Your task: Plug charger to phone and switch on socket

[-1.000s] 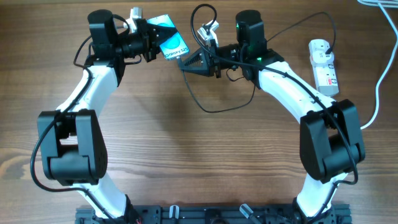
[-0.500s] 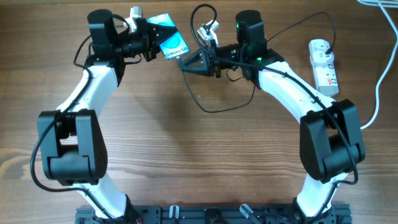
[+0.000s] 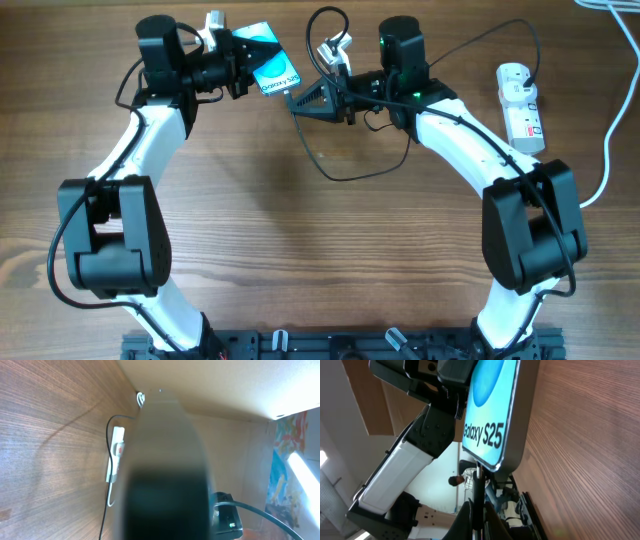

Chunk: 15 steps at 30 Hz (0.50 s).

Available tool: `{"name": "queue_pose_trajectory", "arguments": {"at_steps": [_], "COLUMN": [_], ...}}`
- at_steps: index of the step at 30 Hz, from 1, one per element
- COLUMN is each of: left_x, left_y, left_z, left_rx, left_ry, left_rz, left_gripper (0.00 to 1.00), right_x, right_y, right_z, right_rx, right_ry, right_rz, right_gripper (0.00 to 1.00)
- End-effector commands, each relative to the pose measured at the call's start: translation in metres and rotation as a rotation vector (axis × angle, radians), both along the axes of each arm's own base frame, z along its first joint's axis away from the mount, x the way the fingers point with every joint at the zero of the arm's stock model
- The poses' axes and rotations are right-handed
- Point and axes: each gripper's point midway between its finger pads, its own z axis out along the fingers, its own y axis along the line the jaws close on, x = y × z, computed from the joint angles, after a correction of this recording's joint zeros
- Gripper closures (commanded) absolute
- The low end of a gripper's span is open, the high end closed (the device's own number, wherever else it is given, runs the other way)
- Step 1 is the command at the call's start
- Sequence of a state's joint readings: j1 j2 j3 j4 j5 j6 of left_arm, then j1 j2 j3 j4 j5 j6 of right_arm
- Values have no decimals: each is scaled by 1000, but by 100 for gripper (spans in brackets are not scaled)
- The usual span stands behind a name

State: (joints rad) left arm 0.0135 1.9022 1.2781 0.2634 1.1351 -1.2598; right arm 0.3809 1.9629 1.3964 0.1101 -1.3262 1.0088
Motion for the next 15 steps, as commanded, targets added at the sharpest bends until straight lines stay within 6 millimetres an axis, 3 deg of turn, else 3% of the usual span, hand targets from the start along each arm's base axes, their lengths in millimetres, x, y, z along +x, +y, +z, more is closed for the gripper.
{"name": "queue_pose_trajectory", "arguments": {"at_steps": [1, 15], "left_x": [-4, -5], "left_y": [-1, -8], "left_z": [10, 17], "left_rx": [-23, -25], "left_ry": [-7, -53], "left_rz": [-33, -54], "left_gripper": [96, 96], "right_x": [-3, 0], "right_y": [0, 0], "right_z": [11, 10], "right_rx": [13, -1], "right_ry": [-46, -14], "right_rz": [3, -18], "right_gripper": [96, 96]}}
